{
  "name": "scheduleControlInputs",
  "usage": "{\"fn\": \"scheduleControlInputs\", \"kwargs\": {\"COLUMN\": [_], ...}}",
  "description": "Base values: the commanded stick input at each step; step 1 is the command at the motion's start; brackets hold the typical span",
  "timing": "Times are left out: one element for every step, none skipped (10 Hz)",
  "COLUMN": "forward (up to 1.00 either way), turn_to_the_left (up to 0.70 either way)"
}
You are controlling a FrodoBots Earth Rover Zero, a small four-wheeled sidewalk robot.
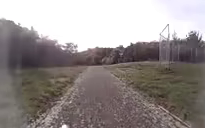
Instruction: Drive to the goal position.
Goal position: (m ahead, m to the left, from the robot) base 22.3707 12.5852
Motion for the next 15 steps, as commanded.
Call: {"fn": "scheduleControlInputs", "kwargs": {"forward": [0.70,0.70,0.70,0.70,0.70,0.70,0.70,0.70,0.70,0.70,0.70,0.70,0.70,0.70,0.70], "turn_to_the_left": [0.00,0.00,0.00,0.00,0.00,0.01,0.10,0.16,0.15,0.12,0.03,0.00,0.00,0.00,0.00]}}
